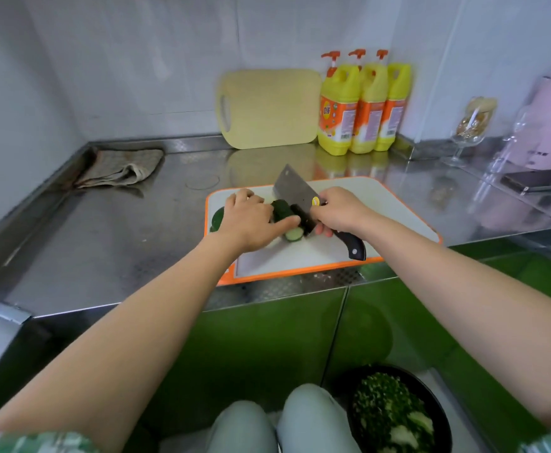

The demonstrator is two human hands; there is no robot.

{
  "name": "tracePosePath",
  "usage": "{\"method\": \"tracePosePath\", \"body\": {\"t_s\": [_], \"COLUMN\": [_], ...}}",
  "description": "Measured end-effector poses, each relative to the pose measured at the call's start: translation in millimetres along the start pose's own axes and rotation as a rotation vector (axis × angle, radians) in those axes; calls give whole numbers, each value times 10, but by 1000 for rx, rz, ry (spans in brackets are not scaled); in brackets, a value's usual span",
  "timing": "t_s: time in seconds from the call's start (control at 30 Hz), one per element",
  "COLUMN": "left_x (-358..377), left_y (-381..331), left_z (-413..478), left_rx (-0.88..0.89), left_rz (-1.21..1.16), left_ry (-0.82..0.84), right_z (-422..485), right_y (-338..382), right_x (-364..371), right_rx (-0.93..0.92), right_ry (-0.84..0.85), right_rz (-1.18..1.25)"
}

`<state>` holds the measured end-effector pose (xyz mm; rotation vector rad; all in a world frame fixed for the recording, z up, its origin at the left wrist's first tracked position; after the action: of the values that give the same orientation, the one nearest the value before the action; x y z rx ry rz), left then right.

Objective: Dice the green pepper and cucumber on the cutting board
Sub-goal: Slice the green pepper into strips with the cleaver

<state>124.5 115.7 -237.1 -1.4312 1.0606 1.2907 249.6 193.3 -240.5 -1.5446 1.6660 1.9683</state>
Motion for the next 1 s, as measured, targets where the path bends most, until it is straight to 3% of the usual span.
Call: {"method": "tracePosePath", "body": {"t_s": [0.1, 0.2, 0.4, 0.47, 0.57, 0.67, 0.87, 1.0], "left_x": [-54, -11, -142, -90, 65, 66, -234, -575], "left_y": [181, 369, 156, -70, -231, -308, -158, 305], "left_z": [-46, -98, -127, -66, 76, 183, 237, 215], "left_rx": [-79, -97, 51, 122, 90, 101, 112, -35], "left_rz": [-23, -49, -29, 33, 198, 226, -22, -202], "left_ry": [-60, 18, -74, -28, 103, 119, -115, -290], "right_z": [-36, -29, -33, -35, -50, -60, -5, 54], "right_y": [-8, -85, -280, -357, -465, -534, -523, -336], "right_x": [33, 7, -115, -104, -37, -16, -90, -18], "right_rx": [0, 21, 54, 61, 87, 111, 102, 64], "right_ry": [7, -31, -140, -132, -91, -80, -139, -142], "right_rz": [-2, 19, 170, 270, 438, 499, 559, 651]}}
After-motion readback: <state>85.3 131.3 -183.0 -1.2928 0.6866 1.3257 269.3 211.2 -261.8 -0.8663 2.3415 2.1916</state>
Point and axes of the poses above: each hand's wrist, its own z-axis towards the middle knuckle, its own x-axis out of the palm, y = z × x, the point moved 10 cm from there along z, towards the middle knuckle, and after that the axes turned 8 degrees about y, right-handed, at the moved point
